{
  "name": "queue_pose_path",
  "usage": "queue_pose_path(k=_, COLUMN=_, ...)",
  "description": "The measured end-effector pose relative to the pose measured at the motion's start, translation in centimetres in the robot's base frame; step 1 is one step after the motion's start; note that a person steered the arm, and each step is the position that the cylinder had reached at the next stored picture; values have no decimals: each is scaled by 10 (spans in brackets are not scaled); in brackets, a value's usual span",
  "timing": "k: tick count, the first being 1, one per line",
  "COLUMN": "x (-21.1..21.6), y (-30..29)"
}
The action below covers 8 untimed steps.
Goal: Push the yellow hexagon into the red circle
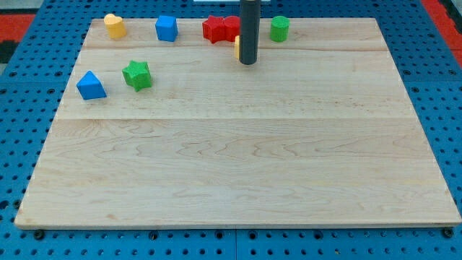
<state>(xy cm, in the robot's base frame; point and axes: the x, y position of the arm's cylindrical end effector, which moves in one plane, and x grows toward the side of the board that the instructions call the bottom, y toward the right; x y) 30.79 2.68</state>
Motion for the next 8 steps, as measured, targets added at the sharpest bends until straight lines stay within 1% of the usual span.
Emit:
queue_pose_path(k=1, x=-1, y=4)
queue_pose_path(k=3, x=-29, y=15)
queue_pose_path(k=5, x=-21, y=-22)
queue_pose_path(k=6, x=-18, y=-18)
queue_pose_path(k=8, x=-54, y=-13)
